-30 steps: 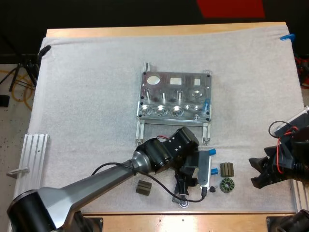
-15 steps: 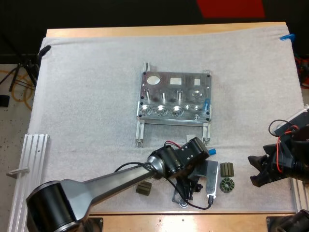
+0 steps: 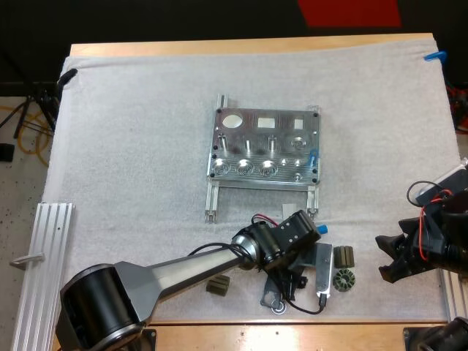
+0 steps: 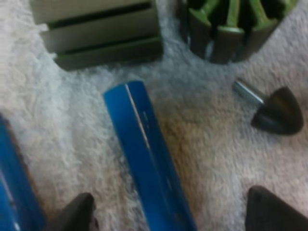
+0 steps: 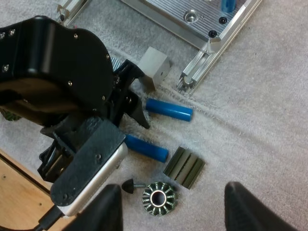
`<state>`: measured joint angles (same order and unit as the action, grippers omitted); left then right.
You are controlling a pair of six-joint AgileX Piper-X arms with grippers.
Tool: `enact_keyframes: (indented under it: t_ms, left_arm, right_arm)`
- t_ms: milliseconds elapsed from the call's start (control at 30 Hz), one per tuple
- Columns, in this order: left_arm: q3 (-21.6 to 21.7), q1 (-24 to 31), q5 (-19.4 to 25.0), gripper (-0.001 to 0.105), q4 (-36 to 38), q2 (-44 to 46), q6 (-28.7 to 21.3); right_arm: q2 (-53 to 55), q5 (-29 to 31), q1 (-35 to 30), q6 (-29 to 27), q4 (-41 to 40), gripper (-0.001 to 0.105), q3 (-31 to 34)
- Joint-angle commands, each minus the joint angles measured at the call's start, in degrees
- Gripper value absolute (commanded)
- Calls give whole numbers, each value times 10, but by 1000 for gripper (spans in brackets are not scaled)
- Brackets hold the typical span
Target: Load cells from right to left
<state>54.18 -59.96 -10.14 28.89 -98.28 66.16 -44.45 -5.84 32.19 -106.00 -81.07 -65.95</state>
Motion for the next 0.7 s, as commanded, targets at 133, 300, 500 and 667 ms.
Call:
enact_keyframes:
  t_ms: [133,300,500,667]
  left_arm:
    - [2,-2,-1,44,-14,1,17]
    - [2,-2,-4,36,-15,-1,17]
    - [2,-2,-4,0,-16,-1,17]
    - [5,-2,-4,0,1,6,17]
  right_arm:
    - [3,-5,0,-6,2,47,0]
    - [3,-5,0,-6,2,47,0]
    - [3,-5,0,-6,2,47,0]
    - [3,-5,0,-6,2,47,0]
